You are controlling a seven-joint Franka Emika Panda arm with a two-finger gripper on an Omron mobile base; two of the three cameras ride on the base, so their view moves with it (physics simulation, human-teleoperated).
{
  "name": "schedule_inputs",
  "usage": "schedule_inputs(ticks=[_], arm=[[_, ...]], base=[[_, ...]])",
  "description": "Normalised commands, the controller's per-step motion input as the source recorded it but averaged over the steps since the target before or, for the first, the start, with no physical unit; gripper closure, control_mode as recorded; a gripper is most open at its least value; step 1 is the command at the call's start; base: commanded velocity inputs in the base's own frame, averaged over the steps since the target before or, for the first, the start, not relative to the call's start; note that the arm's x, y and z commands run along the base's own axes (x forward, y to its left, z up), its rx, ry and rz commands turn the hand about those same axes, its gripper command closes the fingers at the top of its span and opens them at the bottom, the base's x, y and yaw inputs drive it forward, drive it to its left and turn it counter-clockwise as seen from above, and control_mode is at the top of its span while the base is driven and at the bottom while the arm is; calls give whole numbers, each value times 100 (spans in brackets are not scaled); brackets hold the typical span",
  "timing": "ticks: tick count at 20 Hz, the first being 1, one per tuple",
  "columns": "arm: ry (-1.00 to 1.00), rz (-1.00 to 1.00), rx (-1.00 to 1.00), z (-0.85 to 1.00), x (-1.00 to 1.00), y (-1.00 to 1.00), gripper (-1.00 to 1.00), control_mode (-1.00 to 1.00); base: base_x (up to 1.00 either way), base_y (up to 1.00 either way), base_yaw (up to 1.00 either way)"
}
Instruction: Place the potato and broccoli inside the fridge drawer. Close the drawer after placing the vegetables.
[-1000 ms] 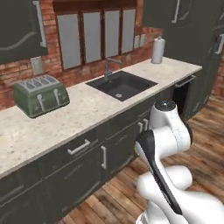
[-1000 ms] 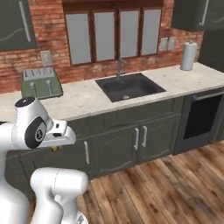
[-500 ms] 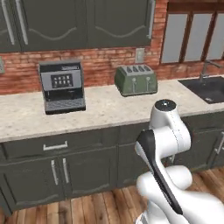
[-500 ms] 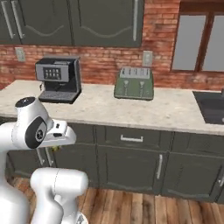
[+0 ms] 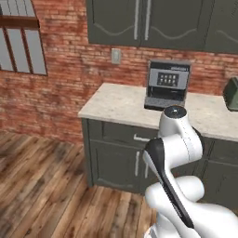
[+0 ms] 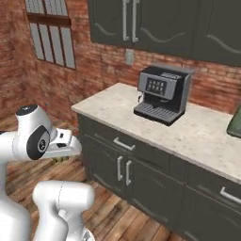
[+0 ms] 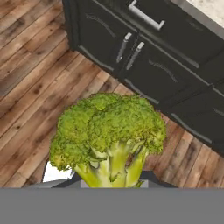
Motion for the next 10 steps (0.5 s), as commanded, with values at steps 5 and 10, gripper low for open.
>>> schedule_inputs(ticks=[5,10], arm=[[0,0,0,0,0,0,100,100],[0,0,0,0,0,0,100,100]], base=[[0,63,77],[0,60,77]])
